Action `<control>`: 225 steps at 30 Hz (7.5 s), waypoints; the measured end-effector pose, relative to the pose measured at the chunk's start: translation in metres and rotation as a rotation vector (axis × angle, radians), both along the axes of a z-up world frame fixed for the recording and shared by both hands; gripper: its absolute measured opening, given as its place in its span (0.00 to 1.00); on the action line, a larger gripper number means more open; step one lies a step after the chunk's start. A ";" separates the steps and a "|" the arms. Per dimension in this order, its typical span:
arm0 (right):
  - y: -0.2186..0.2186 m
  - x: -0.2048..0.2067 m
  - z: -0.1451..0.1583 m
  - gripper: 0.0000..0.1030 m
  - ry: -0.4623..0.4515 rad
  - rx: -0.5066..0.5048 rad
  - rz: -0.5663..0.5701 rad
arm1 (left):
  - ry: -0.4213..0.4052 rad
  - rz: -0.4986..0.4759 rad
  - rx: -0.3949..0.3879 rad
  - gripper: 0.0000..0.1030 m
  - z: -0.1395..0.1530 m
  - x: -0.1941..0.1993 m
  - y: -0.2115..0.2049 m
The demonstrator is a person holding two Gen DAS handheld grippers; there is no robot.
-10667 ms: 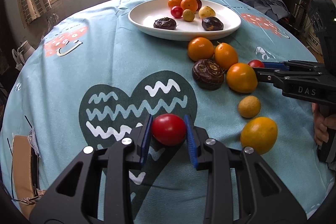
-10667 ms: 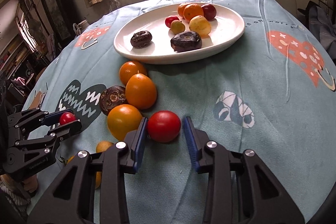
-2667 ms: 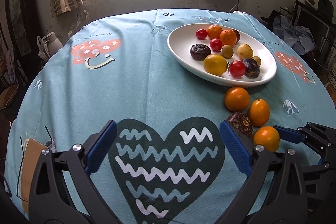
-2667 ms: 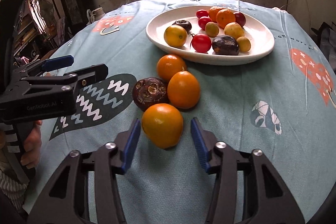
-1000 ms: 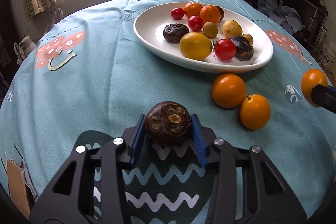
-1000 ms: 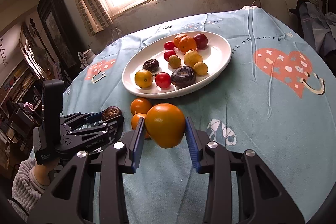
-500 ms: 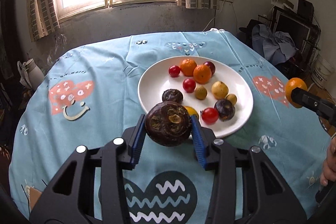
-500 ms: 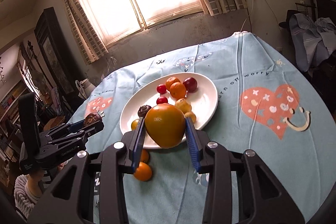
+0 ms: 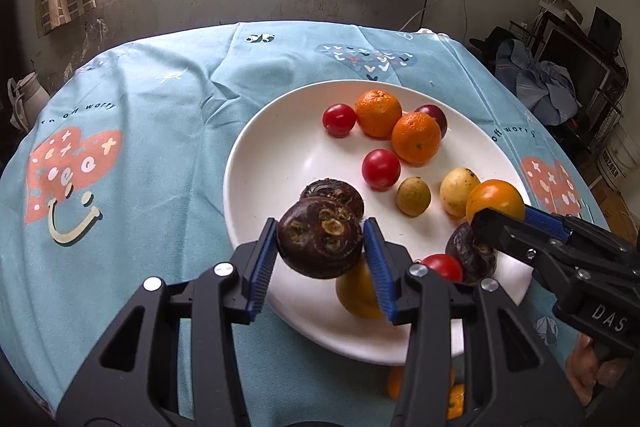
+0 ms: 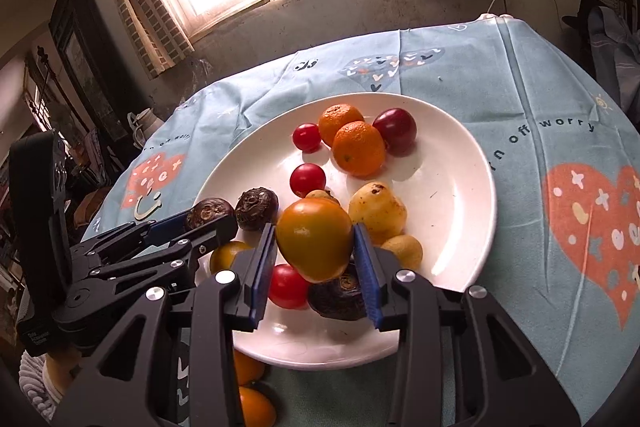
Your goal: Organize fruits
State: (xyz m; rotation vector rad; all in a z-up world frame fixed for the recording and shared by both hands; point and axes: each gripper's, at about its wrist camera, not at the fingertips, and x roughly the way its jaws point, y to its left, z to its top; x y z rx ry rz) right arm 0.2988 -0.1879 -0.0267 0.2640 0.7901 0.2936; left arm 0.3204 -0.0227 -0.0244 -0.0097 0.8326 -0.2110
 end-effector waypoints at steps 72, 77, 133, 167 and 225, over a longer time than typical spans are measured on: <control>0.007 -0.114 0.010 0.35 -0.068 -0.070 0.050 | -0.012 -0.008 0.137 0.98 -0.022 -0.085 -0.031; 0.009 -0.114 0.007 0.35 -0.065 -0.093 0.049 | -0.002 -0.023 0.136 0.98 -0.027 -0.082 -0.034; 0.038 -0.157 0.001 0.35 -0.084 -0.138 0.171 | -0.065 -0.075 0.021 0.39 0.003 -0.190 0.029; -0.031 0.031 0.012 0.35 -0.108 -0.162 -0.142 | -0.007 -0.026 -0.012 0.39 0.009 0.050 -0.017; 0.025 -0.113 0.019 0.58 -0.146 -0.260 -0.057 | -0.070 0.054 0.067 0.86 0.015 -0.114 0.000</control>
